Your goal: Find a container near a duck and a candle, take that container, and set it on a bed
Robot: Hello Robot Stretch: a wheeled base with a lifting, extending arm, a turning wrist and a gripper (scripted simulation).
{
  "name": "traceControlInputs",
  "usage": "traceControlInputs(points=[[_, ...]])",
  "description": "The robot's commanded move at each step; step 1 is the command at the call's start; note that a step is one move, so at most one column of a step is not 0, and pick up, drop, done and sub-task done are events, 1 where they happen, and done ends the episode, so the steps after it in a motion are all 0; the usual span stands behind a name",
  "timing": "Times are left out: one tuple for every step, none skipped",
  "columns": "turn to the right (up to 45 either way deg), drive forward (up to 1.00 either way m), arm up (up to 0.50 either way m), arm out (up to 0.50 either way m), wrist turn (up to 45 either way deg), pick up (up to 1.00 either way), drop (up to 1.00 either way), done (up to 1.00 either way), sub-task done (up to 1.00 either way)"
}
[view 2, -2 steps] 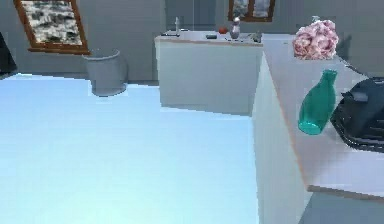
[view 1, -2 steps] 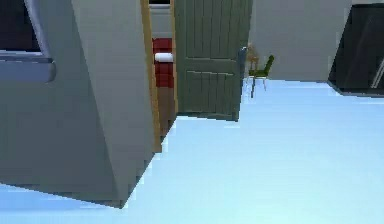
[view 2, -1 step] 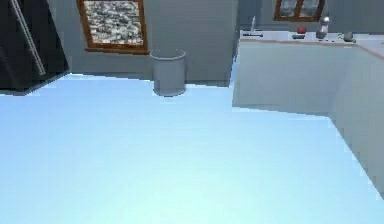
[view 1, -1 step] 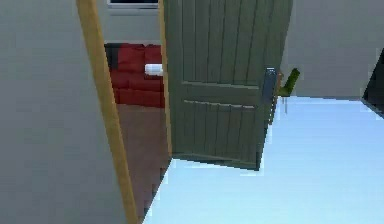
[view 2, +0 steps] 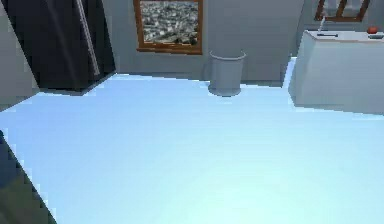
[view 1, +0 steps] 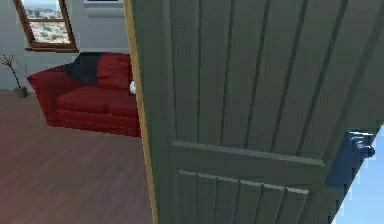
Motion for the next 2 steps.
traceControlInputs(points=[[-12.0, 0.0, 0.0, 0.0, 0.0, 0.0, 0.0, 0.0, 0.0], [0.0, 0.4, 0.0, 0.0, 0.0, 0.0, 0.0, 0.0, 0.0]])
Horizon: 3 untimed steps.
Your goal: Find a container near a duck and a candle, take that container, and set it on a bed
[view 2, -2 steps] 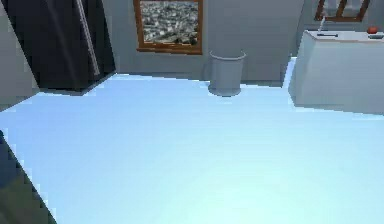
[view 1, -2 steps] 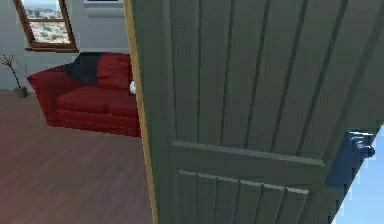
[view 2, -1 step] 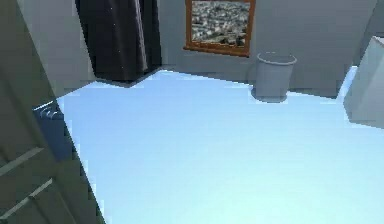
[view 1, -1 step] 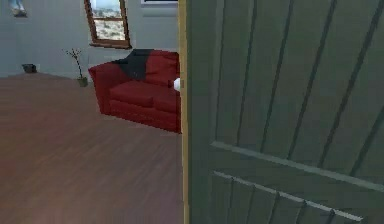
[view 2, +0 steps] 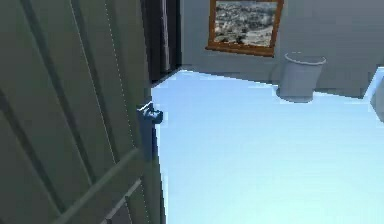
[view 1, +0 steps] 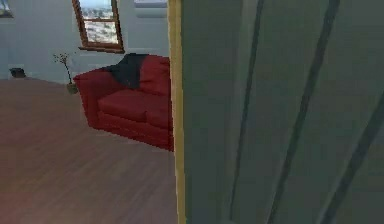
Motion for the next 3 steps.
traceControlInputs(points=[[-45.0, 0.0, 0.0, 0.0, 0.0, 0.0, 0.0, 0.0, 0.0], [-18.0, 0.0, 0.0, 0.0, 0.0, 0.0, 0.0, 0.0, 0.0], [0.0, 1.0, 0.0, 0.0, 0.0, 0.0, 0.0, 0.0, 0.0]])
